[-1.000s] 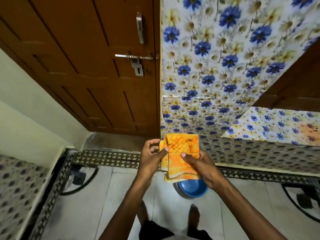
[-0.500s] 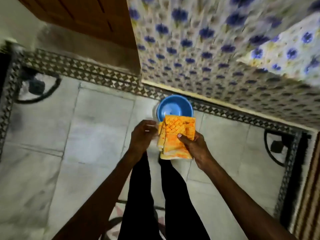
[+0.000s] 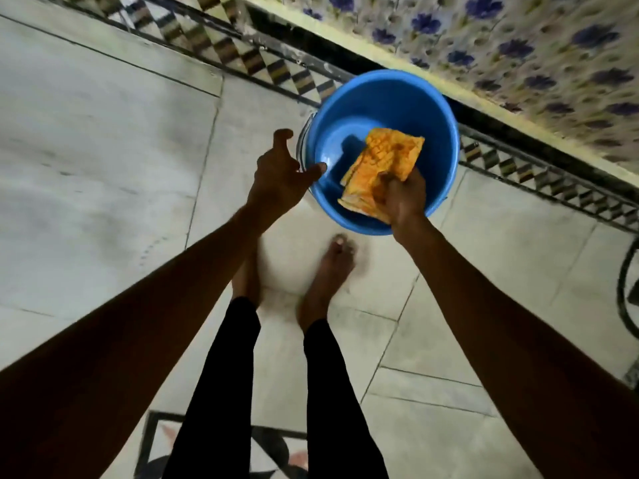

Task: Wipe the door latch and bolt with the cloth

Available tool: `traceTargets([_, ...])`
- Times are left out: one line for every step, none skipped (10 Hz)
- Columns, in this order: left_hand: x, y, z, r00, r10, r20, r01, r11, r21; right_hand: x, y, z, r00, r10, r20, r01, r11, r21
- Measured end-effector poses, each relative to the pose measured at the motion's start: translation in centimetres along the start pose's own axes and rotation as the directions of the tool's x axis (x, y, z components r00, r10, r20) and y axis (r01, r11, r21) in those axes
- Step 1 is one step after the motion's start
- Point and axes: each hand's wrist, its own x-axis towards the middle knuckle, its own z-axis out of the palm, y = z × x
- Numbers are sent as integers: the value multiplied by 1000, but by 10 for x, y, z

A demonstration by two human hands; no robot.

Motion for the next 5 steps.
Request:
traceTargets([20,-11,13,991,109,72,-114,991,63,57,12,22,997,-2,82,5,999,-36])
traceTargets([28,-20,19,988,148,45,-149,989,24,99,26,39,988,61,143,-42,990,-133])
traceTargets([29,-25,23,992,122,34,-120,991,-54,129,45,38,985,127,114,-97,967,-236])
traceTargets([29,-26,20,994,102,38,-100,994,-49,131,51,35,972,211,107,-162,924,-347])
traceTargets([24,-13,15,995,90,45,-90,996,6,105,40,28,985,92,-145,-147,888,-437])
